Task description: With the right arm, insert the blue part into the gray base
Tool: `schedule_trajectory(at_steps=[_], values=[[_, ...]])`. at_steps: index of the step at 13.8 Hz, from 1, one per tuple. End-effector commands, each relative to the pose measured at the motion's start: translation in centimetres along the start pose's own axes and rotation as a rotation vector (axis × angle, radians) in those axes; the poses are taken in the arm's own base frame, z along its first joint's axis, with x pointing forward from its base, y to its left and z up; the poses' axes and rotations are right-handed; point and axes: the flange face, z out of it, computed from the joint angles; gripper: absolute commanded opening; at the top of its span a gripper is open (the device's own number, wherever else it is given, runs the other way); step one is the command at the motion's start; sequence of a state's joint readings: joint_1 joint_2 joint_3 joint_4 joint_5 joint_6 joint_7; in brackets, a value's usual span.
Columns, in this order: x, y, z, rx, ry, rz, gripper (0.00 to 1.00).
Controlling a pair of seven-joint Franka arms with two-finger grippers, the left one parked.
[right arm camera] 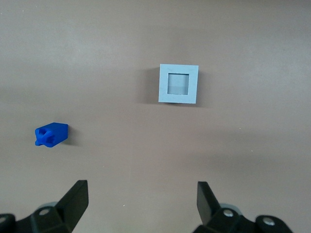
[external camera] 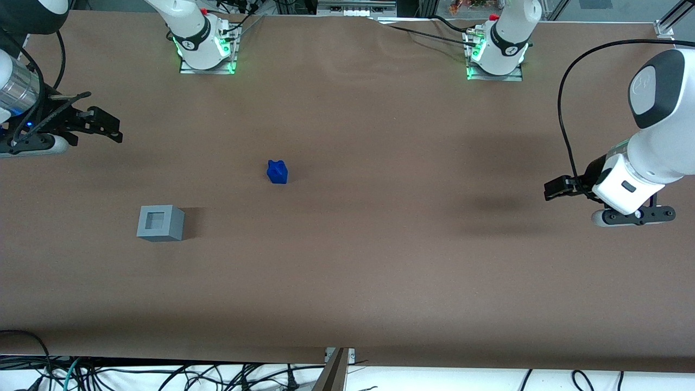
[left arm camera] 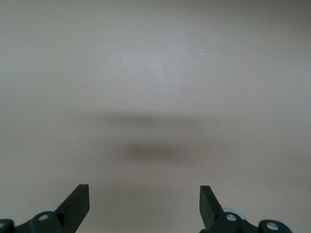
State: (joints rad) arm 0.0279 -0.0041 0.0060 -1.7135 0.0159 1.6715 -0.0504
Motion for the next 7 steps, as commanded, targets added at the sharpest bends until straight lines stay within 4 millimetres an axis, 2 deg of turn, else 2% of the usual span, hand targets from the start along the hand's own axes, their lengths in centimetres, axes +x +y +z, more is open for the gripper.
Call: schedule_trajectory(at_steps=[1, 2, 3, 4, 5, 7], values=[[0.0, -2.0, -0.5, 0.005, -0.011, -0.036, 0.99], [0.0, -2.6, -0.1, 0.0, -0.026, -0.049, 0.99], [0.2, -4.4, 0.6, -0.002, -0.04, -0.084, 0.99], [0.6, -5.7, 2.2, -0.003, -0.078, -0.096, 0.99], [1.0, -6.5, 3.2, 0.0, -0.097, -0.074, 0.99], [2.0, -9.9, 5.4, 0.0, -0.104, -0.001, 0.99]])
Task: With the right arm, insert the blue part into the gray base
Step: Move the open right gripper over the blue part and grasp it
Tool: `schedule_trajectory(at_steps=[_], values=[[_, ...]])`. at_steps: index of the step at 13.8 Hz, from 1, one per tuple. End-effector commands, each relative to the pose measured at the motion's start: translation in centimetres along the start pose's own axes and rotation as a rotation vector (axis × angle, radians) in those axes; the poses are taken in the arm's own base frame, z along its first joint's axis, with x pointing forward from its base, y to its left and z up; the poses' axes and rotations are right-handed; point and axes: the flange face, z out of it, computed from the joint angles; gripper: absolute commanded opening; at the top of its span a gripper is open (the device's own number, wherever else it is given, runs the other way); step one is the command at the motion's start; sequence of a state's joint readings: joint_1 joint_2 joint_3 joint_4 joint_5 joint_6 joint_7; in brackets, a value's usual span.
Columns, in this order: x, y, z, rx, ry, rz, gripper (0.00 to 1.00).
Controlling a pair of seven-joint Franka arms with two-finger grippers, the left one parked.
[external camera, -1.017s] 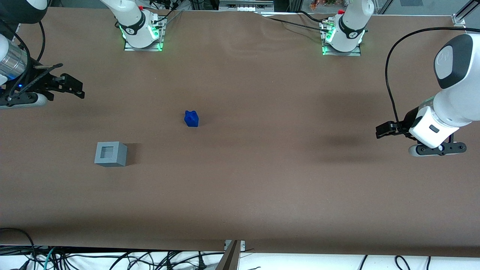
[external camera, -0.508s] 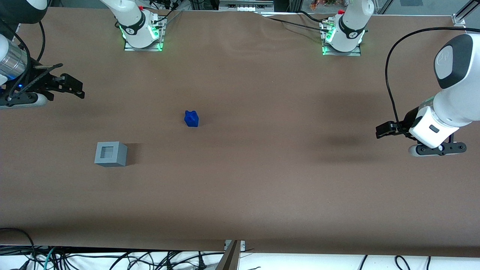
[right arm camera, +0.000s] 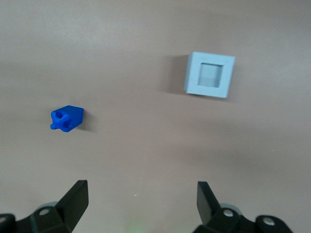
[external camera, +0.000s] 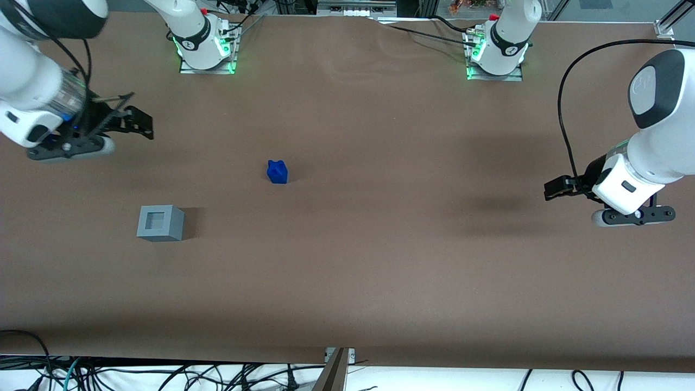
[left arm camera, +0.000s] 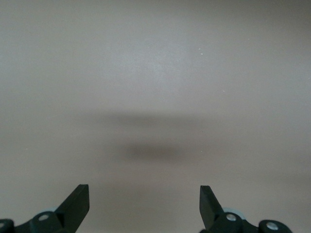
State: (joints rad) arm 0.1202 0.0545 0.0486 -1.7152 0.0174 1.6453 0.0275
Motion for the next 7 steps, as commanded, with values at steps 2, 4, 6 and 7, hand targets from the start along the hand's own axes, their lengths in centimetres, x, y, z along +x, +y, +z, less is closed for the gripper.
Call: schedule_trajectory(at_steps=[2, 4, 6, 7], values=[[2.1, -7.3, 3.8, -0.003, -0.026, 0.067, 0.99], [2.2, -10.9, 5.6, -0.009, -0.019, 0.115, 0.99], [1.6, -14.1, 7.4, -0.014, -0.007, 0.152, 0.99], [1.1, -15.9, 8.5, -0.017, 0.0, 0.161, 0.99]])
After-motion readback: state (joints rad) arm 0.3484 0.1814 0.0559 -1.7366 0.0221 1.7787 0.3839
